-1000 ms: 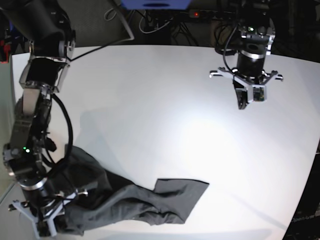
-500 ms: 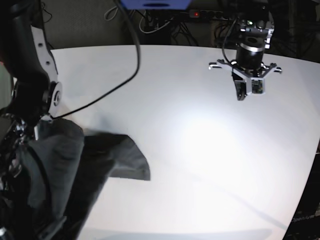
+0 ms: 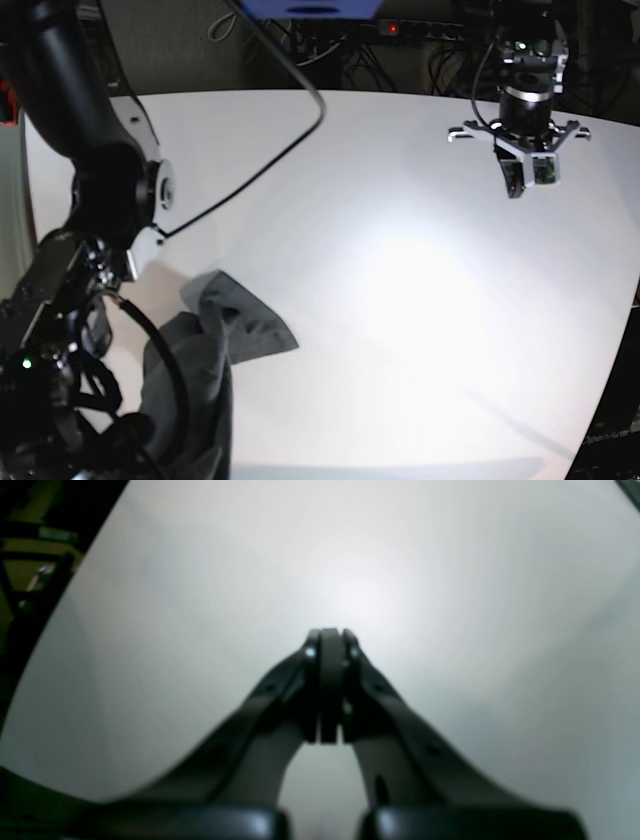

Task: Layout the t-shirt on the table in an organized manner, then fold the t-shirt properly
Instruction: 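Lift and drag the held shirt with the right gripper, spreading it out, then lower the left gripper and grasp the shirt's opposite end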

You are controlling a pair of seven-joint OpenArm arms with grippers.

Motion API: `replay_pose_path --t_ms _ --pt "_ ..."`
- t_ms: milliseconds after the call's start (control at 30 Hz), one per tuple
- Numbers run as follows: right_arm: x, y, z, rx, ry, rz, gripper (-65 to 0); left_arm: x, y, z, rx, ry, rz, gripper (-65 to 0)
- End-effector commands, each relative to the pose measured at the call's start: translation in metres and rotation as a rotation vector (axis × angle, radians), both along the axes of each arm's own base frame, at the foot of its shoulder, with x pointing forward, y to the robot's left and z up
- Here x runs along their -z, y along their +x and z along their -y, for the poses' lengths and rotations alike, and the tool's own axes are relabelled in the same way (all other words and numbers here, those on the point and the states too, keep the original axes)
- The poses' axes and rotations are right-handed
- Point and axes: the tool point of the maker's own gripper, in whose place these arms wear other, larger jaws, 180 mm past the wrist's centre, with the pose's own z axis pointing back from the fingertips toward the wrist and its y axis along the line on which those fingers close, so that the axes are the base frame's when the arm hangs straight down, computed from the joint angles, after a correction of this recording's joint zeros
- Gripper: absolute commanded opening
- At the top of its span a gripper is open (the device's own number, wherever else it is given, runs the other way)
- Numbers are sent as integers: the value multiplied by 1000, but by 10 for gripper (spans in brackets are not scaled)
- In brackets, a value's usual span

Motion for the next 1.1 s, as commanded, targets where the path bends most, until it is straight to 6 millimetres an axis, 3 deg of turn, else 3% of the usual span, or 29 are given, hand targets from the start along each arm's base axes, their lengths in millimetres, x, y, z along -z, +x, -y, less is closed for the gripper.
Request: replay_pose_path --t_ms 0,200,400,533,733,900,967,1067 --pt "-25 -5 -9 -31 20 76 -650 -12 3 -1 2 9 45 -647" --pt "-46 -14 -45 -109 42 59 -650 -11 3 -1 2 9 42 -647" --pt "-35 -12 -45 -93 41 -1 -650 -11 3 -1 1 10 42 -647" --pt "4 -4 -18 -23 10 -89 -650 -11 3 -1 1 10 42 -647" --pt "97 -4 24 78 -81 -305 -630 -13 5 -1 1 10 48 -647" --pt "171 -20 46 117 -139 -479 -491 -14 6 -1 0 10 52 -646" --pt "185 -24 52 123 -155 -503 -415 -17 11 -1 0 10 65 -646" --pt "190 -27 63 133 -183 -488 -315 -21 16 -1 -2 8 79 -646"
